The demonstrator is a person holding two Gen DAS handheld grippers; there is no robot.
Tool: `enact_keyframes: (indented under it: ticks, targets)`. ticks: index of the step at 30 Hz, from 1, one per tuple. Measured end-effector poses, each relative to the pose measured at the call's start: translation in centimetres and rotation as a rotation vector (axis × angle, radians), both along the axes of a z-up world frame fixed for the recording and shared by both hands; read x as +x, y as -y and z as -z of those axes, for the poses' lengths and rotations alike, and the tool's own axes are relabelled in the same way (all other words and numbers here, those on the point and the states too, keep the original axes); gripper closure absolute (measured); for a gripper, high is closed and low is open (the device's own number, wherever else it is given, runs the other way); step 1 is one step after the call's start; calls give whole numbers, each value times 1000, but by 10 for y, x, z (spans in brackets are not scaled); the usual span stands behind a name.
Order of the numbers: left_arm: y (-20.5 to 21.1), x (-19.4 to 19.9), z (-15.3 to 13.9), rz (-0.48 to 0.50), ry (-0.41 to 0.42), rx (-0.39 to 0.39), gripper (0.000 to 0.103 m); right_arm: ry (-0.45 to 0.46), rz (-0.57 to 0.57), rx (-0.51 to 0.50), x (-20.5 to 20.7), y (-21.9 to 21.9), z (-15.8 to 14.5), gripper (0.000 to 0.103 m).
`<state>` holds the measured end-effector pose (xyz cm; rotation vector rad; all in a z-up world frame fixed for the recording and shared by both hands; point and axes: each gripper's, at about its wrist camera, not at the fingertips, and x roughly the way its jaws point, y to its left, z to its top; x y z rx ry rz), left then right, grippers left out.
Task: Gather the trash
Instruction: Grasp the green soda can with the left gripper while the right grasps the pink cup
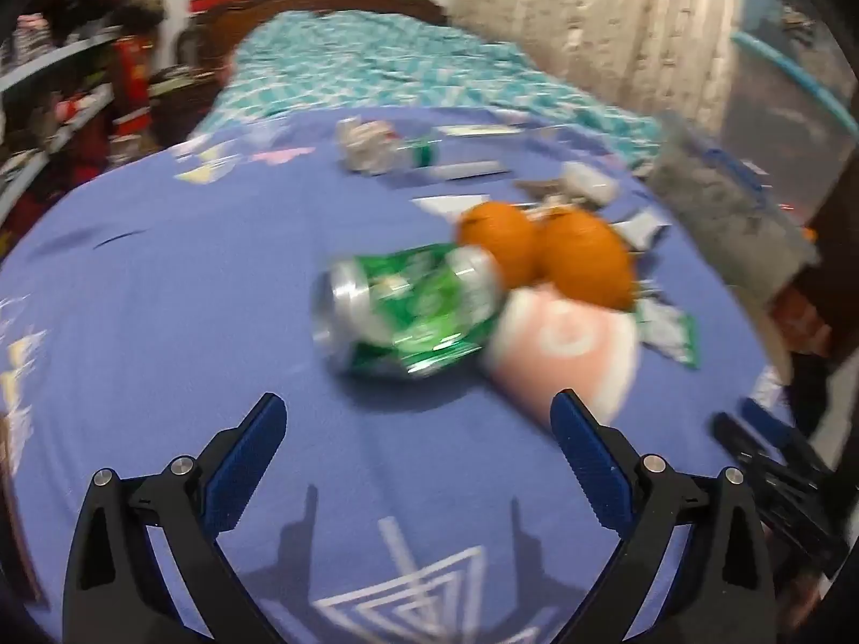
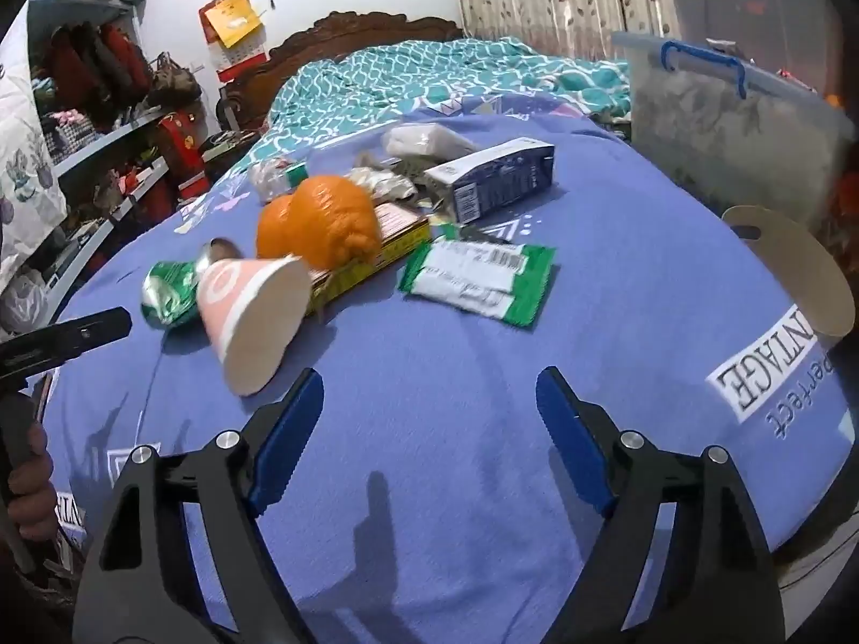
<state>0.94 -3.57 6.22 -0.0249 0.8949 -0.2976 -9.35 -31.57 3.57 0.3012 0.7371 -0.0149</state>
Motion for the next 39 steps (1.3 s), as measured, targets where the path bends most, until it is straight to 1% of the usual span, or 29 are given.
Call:
enact_keyframes:
  ticks: [3,6,8,10,14,16,19,20,22,24,26,29,31,35,37,38,39]
  targets:
    - [10,2,-4,32,9,-23,9,-25,9,26,11,5,1,22]
    - [19,3,-3,55,16,-15,9,-35,4,50,16,6,3,22]
    - [21,4,-5,58,12,-1,9,-37,2,47,18,3,2,22]
    - [14,8,-3,44,0,-9,9,-37,-14,69,21,1,1,22]
    - [-22,25,0,-38,-22,-66,9,-33,-71,114,29,-11,-3,22]
    - [-42,34,-1,-93,-17,-65,9,-39,-105,142,36,-19,-3,21]
    - [-76,45,-7,-177,9,-51,14,-60,-156,199,48,-30,-1,21]
    - [-90,49,-9,-209,16,-53,14,-66,-173,220,52,-33,-1,21]
    - [-111,54,-10,-244,8,-74,14,-75,-206,257,61,-39,-2,20]
    - [-118,61,-9,-216,-23,-112,14,-82,-228,279,69,-47,0,17]
    - [-111,66,-6,-151,-46,-143,14,-91,-240,305,80,-53,3,15]
    - [-91,76,4,-62,-63,-148,13,-116,-249,356,94,-59,12,11]
    - [-78,86,14,-23,-99,-161,13,-130,-252,381,101,-63,18,11]
    - [-65,102,37,10,-178,-209,13,-158,-260,403,119,-68,27,10]
    - [-60,106,47,17,-208,-228,14,-149,-267,389,124,-73,28,10]
    - [-56,107,51,21,-218,-230,16,-148,-279,383,125,-75,28,11]
    - [-53,107,54,22,-224,-225,22,-145,-287,379,126,-78,28,22]
